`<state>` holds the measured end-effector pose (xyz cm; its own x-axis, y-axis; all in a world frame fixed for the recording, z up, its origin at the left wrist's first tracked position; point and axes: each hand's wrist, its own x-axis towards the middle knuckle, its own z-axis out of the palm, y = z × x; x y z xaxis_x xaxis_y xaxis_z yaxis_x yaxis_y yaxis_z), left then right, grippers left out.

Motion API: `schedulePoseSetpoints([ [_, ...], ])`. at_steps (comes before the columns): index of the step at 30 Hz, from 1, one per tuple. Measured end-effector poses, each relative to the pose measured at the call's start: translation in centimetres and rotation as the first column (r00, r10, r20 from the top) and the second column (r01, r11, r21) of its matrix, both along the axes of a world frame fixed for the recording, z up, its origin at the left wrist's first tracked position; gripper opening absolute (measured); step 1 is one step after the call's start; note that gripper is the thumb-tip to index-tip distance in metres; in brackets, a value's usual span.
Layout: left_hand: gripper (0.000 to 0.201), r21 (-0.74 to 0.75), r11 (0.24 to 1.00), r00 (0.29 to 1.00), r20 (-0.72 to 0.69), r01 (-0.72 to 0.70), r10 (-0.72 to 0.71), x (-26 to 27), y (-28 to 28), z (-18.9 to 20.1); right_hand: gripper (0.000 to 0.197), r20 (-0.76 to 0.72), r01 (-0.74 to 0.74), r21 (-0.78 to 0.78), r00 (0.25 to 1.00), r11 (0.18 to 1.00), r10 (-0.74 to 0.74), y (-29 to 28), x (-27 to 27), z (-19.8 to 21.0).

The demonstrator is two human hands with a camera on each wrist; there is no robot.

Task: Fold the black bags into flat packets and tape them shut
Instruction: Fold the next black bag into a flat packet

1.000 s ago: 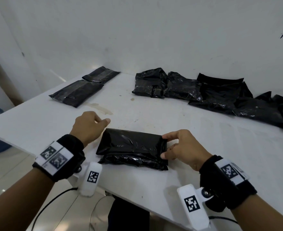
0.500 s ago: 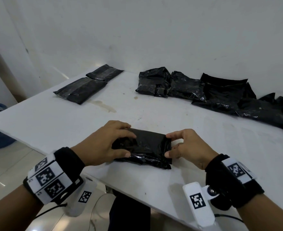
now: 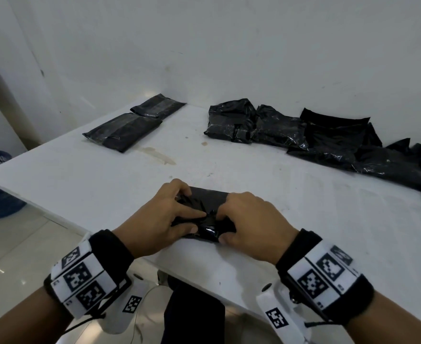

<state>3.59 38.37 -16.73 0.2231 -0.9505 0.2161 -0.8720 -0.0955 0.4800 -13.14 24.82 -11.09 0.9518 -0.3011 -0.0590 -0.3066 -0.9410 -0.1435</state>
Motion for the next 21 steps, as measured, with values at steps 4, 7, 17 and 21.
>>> schedulePoseSetpoints([
  [4, 0.039, -0.020, 1.000, 1.000, 0.002, -0.005, 0.005, 0.0, 0.2, -0.3, 0.022, 0.009, 0.014, -0.014, 1.000, 1.000, -0.014, -0.2, 0.4, -1.0],
  [7, 0.039, -0.053, 0.999, 1.000, 0.011, -0.005, 0.006, 0.2, 0.3, -0.7, 0.020, 0.014, -0.003, -0.018, 1.000, 1.000, 0.003, -0.5, 0.1, -1.5],
  [17, 0.043, -0.114, 0.993, 0.999, 0.015, -0.043, 0.045, -0.4, 0.5, -0.8, 0.021, 0.352, 0.087, 0.169, 0.925, 0.982, -0.142, -1.7, 0.7, -0.4],
  [21, 0.048, -0.102, 0.989, 0.992, 0.052, -0.106, 0.111, -0.9, -0.5, 0.1, 0.030, 0.266, 0.133, 0.162, 0.948, 0.978, -0.173, -1.1, 3.8, -1.5],
])
